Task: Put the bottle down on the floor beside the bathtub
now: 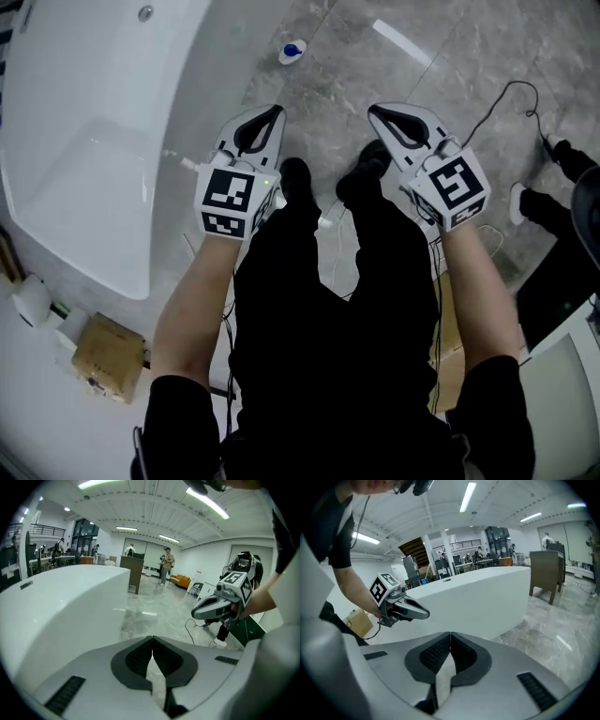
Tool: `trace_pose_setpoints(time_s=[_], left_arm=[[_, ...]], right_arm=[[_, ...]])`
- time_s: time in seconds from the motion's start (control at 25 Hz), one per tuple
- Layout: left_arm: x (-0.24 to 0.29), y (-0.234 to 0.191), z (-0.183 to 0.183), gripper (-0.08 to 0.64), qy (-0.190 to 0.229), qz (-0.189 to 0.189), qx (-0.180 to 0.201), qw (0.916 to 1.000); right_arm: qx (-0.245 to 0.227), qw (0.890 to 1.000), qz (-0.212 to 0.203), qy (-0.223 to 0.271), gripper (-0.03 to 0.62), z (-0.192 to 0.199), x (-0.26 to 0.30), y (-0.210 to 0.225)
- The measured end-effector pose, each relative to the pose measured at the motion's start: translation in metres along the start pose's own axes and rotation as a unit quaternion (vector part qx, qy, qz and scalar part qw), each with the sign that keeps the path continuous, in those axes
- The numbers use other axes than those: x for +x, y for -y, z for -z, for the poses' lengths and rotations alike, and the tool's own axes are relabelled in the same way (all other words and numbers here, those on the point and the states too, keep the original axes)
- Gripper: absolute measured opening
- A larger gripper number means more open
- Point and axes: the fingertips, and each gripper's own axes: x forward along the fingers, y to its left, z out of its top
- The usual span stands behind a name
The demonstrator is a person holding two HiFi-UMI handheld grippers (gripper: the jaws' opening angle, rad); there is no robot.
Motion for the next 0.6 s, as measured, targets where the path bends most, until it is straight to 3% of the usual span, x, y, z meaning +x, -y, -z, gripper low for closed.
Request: trace_pose_setpoints(time_s=[0.16,0.36,0.6], left_arm=[[-0.079,0.025,-0.055,0.015,0.013,-0.009,-0.038,0.9992],[-0.166,0.04,-0.112,0.015,0.026,-0.03,-0.051,0.9979],[-0.254,0.035,-0.17,0.015,0.06,-0.059,-0.041,0.9956]], right_arm=[[0.049,0.999,-0.011,0.006,0.029,-0.055,-0.058,-0.05],[0.115,0.992,-0.015,0.047,0.029,-0.131,-0.123,-0.095],[0.099,0.992,-0.004,0.073,0.029,-0.197,-0.171,-0.14]])
